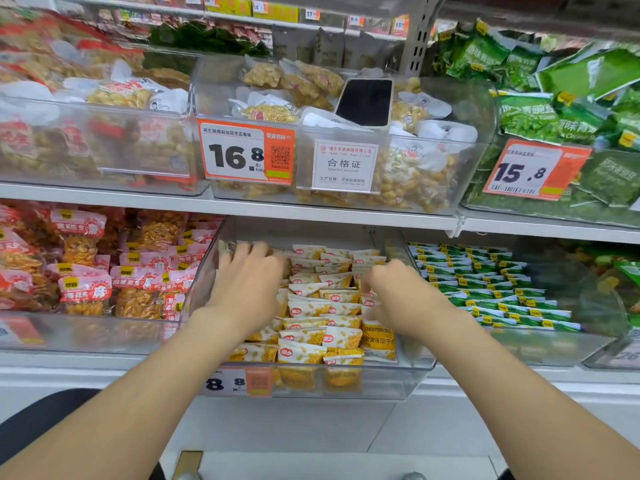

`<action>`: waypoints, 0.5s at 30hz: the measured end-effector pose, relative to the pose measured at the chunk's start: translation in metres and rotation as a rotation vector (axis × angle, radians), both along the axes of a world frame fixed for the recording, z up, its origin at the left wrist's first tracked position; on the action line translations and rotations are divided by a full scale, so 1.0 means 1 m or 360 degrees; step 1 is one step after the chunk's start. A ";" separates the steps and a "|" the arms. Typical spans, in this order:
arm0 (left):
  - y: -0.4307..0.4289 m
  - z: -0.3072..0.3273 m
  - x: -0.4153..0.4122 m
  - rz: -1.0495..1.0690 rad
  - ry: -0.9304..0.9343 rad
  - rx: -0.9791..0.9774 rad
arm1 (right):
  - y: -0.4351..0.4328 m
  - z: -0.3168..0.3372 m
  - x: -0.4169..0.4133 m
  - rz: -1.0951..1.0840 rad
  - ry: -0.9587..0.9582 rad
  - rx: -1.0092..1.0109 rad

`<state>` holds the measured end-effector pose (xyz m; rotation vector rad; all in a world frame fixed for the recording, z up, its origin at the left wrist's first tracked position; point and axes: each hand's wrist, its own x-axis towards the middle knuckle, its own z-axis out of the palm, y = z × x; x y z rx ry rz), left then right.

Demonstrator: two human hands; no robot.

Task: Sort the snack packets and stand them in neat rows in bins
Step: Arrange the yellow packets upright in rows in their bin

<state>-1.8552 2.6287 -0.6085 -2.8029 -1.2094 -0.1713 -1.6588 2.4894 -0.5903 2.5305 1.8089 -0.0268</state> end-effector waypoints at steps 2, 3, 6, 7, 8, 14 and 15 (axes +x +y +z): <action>0.005 -0.003 0.002 0.0056 0.0184 0.0051 | -0.005 0.003 -0.001 0.0022 0.0115 0.0262; 0.006 -0.004 0.004 0.0067 0.0233 0.0079 | -0.007 0.005 -0.002 0.0014 0.0204 0.0376; 0.006 -0.005 0.010 0.0075 0.0304 0.0209 | -0.015 0.012 -0.004 -0.0070 0.0459 0.0612; 0.005 -0.003 0.010 0.0066 0.0304 0.0227 | -0.018 0.014 -0.003 -0.0106 0.0508 0.0654; 0.003 -0.003 0.009 0.0059 0.0305 0.0232 | -0.020 0.016 -0.002 -0.0131 0.0536 0.0684; -0.003 0.001 -0.003 -0.0255 -0.0523 -0.0239 | -0.021 0.013 0.002 -0.0090 0.0634 0.0689; -0.007 0.005 -0.004 -0.0337 -0.0687 -0.0370 | -0.021 0.012 0.001 -0.0030 0.0712 0.0675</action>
